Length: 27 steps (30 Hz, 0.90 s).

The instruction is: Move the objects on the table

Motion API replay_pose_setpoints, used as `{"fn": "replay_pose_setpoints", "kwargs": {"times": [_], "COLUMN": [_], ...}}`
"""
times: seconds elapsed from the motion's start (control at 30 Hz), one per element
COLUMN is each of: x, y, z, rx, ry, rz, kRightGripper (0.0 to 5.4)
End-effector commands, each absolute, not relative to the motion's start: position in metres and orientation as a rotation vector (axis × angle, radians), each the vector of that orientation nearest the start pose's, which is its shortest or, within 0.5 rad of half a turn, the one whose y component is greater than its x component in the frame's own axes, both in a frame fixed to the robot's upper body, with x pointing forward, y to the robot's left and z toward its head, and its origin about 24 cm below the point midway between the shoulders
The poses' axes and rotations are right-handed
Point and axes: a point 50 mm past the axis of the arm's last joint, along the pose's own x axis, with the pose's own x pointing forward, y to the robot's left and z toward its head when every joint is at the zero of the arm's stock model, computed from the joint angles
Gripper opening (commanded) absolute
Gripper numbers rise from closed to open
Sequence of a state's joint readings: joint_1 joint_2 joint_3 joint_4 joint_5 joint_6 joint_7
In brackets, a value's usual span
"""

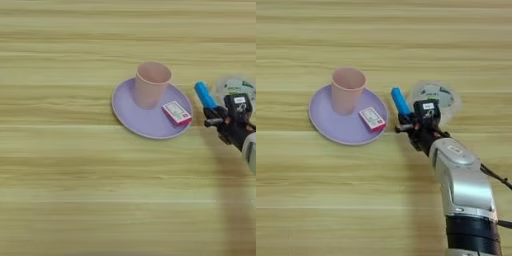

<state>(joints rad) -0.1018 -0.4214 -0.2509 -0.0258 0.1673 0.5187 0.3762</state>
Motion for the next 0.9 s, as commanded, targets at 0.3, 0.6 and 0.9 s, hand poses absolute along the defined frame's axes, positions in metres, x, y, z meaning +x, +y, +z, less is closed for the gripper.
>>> {"fn": "replay_pose_setpoints", "kwargs": {"times": [0.3,0.6,0.9], "x": [0.234,0.218,0.213], "y": [-0.265,-0.249,-0.227], "z": [0.114,0.115,0.111], "rx": [-0.215,-0.197,-0.207], "ry": [0.218,0.231,0.230], "rz": [0.199,0.341,0.479], "kRightGripper": [0.77,0.77,0.77]}}
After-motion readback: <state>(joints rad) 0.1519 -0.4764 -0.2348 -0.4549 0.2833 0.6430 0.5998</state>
